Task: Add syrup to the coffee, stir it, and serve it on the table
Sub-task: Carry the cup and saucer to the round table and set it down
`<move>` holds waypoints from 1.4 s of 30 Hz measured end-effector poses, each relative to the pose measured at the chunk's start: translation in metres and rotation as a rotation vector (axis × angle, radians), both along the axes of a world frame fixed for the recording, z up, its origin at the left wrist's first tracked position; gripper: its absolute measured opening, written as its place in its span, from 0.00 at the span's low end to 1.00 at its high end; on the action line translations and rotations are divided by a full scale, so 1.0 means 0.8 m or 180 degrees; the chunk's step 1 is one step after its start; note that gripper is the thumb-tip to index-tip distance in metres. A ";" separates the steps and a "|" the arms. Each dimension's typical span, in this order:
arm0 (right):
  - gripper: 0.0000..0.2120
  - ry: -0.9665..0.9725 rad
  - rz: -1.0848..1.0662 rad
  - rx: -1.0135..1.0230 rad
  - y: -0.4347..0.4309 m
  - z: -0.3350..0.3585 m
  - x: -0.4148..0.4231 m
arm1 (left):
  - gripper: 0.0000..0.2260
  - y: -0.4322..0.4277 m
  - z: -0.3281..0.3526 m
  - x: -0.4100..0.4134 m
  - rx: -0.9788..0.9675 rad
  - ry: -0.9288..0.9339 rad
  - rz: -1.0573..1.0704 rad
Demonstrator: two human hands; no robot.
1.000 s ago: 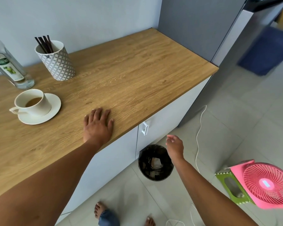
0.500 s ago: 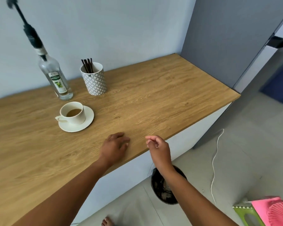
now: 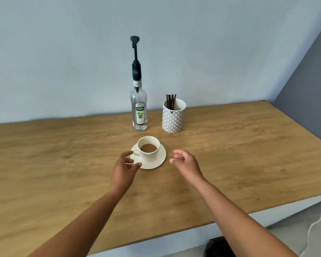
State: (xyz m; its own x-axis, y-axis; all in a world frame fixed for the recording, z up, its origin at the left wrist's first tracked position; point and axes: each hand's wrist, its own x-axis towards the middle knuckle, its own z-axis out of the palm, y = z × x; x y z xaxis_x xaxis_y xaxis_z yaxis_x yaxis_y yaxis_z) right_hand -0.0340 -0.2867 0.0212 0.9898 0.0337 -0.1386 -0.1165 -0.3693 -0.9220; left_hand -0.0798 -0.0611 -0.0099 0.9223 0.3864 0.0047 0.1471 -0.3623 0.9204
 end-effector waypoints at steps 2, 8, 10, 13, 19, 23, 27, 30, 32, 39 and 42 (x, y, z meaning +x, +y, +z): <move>0.27 0.0086 0.0269 -0.0073 0.021 -0.004 0.018 | 0.24 0.017 0.003 0.017 -0.0013 0.0056 -0.0042; 0.39 0.0196 0.0561 -0.0225 0.058 -0.017 0.046 | 0.20 0.034 -0.002 0.056 -0.0342 0.0310 -0.0201; 0.39 0.0200 0.0576 -0.0175 0.063 -0.019 0.049 | 0.18 0.036 -0.006 0.063 -0.0416 0.0327 -0.0149; 0.36 0.0192 0.0580 -0.0068 0.067 -0.021 0.053 | 0.12 0.039 -0.014 0.068 -0.0494 0.0323 -0.0020; 0.31 0.0151 0.0704 0.0003 0.060 -0.022 0.065 | 0.09 0.035 -0.018 0.073 -0.0811 0.0321 0.0169; 0.31 0.0153 0.0827 -0.0005 0.055 -0.025 0.076 | 0.09 0.029 -0.019 0.075 -0.0802 0.0276 0.0304; 0.30 0.0176 0.0939 -0.0037 0.048 -0.032 0.087 | 0.10 0.025 -0.019 0.078 -0.0761 0.0307 0.0382; 0.28 0.0238 0.0955 -0.0096 0.038 -0.033 0.100 | 0.15 0.025 -0.020 0.079 -0.0501 0.0410 0.0415; 0.24 0.0251 0.0750 -0.0256 0.031 -0.031 0.113 | 0.20 0.028 -0.021 0.078 -0.0350 0.0563 0.0499; 0.24 0.0506 0.0796 -0.1152 0.036 -0.028 0.144 | 0.27 0.029 -0.028 0.081 -0.0472 0.1171 0.0664; 0.27 0.0496 0.0946 -0.1471 0.045 -0.032 0.147 | 0.27 0.025 -0.030 0.086 -0.0575 0.1265 0.0799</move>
